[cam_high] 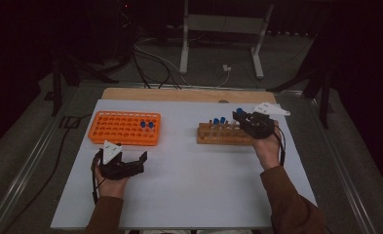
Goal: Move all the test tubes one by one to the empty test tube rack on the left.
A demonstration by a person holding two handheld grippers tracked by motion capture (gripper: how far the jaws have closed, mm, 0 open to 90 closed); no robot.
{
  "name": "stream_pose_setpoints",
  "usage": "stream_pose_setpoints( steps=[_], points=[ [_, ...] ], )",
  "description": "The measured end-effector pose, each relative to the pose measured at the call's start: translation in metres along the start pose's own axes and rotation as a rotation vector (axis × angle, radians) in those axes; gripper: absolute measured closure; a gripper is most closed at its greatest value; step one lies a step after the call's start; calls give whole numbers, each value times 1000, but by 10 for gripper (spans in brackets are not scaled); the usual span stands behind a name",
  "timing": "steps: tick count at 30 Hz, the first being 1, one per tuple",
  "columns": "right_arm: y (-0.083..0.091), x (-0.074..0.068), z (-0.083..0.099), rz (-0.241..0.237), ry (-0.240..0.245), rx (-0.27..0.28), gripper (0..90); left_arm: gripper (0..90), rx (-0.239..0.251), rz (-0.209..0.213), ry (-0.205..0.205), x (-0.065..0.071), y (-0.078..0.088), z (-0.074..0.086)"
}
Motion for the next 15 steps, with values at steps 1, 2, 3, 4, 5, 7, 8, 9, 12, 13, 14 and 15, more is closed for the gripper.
stream_pose_setpoints(
  steps=[1, 2, 3, 4, 5, 7, 8, 9, 12, 13, 14, 15],
  points=[
    [3, -1, -2, -4, -2, 3, 765, 8, 3, -2, -1, 0, 1, -1],
    [5, -2, -4, -12, -5, 7, 765, 8, 8, -3, -5, 0, 1, -3],
    [7, -3, -6, -22, -10, 9, 765, 8, 11, -9, -19, -1, 1, -6],
    [8, -4, -7, -29, -12, 9, 765, 8, 17, -27, -43, -3, 1, -9],
    [10, -6, -7, -36, -14, 9, 765, 7, 23, -44, -55, -5, 2, -13],
    [12, -9, -7, -54, -21, 6, 765, 8, 48, -41, -43, -7, 4, -22],
    [12, -10, -6, -62, -21, 5, 765, 8, 56, -47, -43, -8, 5, -25],
    [13, -12, -6, -75, -26, 3, 765, 8, 62, -46, -42, -8, 6, -28],
    [13, -20, -3, -109, -41, -2, 765, 8, 67, -33, -52, -3, 8, -35],
    [12, -22, -2, -121, -45, -2, 765, 8, 68, -25, -59, 0, 8, -37],
    [12, -26, -1, -130, -47, -3, 765, 8, 72, -19, -67, 3, 8, -39],
    [11, -29, 0, -141, -51, -7, 765, 8, 74, -17, -80, 6, 8, -41]
  ],
)
Point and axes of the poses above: each handheld gripper's, and its own axes: y roughly backward along the jaws, z roughly out of its underside, x roughly to its right, the point moved 10 cm from there along -y, roughly forward along the jaws, and after that the axes turned 1 degree about z, right-handed, at the moved point
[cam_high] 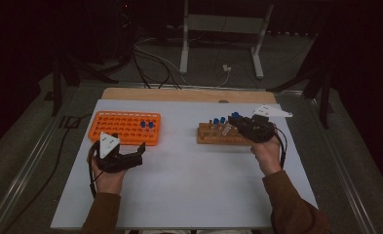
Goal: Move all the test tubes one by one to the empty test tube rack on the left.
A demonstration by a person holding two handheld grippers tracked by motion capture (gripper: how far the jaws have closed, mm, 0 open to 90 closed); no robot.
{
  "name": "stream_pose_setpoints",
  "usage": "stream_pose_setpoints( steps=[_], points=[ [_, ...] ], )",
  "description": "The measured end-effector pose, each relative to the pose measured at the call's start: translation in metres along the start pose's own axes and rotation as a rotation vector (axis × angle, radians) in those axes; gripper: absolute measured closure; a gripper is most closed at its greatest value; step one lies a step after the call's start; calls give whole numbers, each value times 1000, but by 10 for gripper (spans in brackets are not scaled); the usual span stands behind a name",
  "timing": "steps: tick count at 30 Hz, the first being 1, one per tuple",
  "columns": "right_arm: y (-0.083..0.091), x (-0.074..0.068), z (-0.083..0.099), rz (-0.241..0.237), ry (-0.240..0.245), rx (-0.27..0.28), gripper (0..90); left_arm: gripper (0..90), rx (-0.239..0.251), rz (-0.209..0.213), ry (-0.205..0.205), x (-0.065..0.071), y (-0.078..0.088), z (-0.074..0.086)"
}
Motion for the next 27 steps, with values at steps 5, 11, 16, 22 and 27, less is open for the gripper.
stream_pose_setpoints(
  steps=[5, 11, 16, 22, 27],
  points=[
    [-10, -23, 9, -78, -11, -28, 765, 12, 27, 31, -20, 18, -5, -14],
    [-20, -48, 10, -131, 23, -47, 765, 15, 25, 91, -40, 44, -18, -21],
    [-24, -65, 8, -167, 37, -50, 764, 24, 9, 140, -56, 66, -30, -20],
    [-31, -83, 10, -206, 37, -59, 764, 43, 1, 226, -82, 93, -39, -19],
    [-36, -96, 10, -233, 45, -66, 764, 56, -9, 276, -106, 109, -45, -19]
  ],
)
Point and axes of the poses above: each handheld gripper's, and its own axes: y roughly backward along the jaws, z roughly out of its underside, x roughly to its right, the point moved 10 cm from there along -y, roughly forward along the jaws, and after that the axes turned 1 degree about z, right-handed, at the moved point
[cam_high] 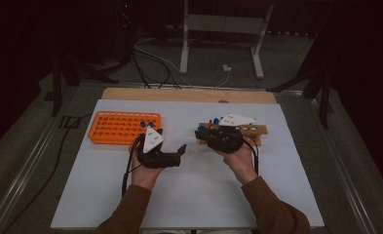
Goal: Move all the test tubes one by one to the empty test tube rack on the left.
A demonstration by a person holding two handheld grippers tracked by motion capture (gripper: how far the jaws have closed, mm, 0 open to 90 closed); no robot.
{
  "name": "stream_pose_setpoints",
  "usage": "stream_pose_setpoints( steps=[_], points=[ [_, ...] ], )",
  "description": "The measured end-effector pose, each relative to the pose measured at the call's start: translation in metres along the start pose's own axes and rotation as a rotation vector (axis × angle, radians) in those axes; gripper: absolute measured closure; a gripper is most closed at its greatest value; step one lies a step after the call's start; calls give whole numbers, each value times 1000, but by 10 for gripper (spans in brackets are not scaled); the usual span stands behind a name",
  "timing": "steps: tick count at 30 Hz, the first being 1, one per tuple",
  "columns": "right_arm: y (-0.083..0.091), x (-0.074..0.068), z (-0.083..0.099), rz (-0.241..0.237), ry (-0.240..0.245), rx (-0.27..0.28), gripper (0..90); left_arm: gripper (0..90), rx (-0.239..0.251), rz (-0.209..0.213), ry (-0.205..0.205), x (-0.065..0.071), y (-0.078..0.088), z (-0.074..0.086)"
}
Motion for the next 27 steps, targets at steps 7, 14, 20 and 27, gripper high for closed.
stream_pose_setpoints(
  steps=[7, 14, 20, 27],
  points=[
    [-6, -12, -2, -32, 2, -2, 764, 265, 1, 59, -29, 14, -6, -1],
    [-10, -22, -3, -60, 7, -4, 764, 520, -10, 112, -50, 24, -9, 0],
    [-12, -27, -1, -74, 17, -16, 765, 684, -14, 120, -79, 28, -10, 1],
    [-13, -28, -1, -75, 17, -20, 765, 777, -16, 132, -100, 31, -10, 3]
  ],
)
Point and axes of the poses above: each handheld gripper's, and its own axes: y roughly backward along the jaws, z roughly out of its underside, x roughly to its right, the point moved 10 cm from there along -y, roughly forward along the jaws, and after that the axes turned 1 degree about z, right-handed, at the moved point
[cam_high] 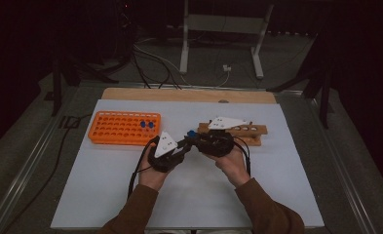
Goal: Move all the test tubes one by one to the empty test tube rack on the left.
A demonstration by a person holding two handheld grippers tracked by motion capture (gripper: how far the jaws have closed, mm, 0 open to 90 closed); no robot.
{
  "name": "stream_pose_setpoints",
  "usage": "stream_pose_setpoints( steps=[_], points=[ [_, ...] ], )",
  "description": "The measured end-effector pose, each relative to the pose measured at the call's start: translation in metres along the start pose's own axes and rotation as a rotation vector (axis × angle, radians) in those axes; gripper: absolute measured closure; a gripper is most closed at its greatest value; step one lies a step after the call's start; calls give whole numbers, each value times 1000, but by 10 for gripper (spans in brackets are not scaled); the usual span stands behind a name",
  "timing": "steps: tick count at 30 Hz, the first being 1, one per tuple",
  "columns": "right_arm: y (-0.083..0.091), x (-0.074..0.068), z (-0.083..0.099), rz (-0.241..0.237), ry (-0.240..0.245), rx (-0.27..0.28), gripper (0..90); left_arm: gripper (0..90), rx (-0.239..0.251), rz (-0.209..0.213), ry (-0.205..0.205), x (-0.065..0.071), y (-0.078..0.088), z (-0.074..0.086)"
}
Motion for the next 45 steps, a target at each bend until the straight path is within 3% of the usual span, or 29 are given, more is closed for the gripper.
stream_pose_setpoints(
  steps=[7, 21, 27, 31, 38, 45],
  points=[
    [1, 2, 1, -2, -7, -7, 750, 782, -3, 3, 1, 1, -2, 1],
    [13, 17, 1, 20, -55, 25, 331, 783, -4, -20, 59, -17, 6, 8],
    [16, 26, 5, 79, -31, 13, 144, 783, 5, -25, 83, -23, 12, 9],
    [18, 33, 10, 127, -7, -4, 71, 783, 10, -27, 91, -26, 15, 9],
    [23, 41, 18, 139, -9, -9, 6, 783, 22, -30, 112, -31, 22, 9],
    [32, 53, 29, 185, -2, -8, 0, 783, 24, -35, 123, -35, 28, 12]
  ],
)
Point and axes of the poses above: each handheld gripper's, and its own axes: y roughly backward along the jaws, z roughly out of its underside, x roughly to its right, the point moved 10 cm from there along -y, roughly forward along the jaws, and after that the axes turned 1 degree about z, right-handed, at the moved point
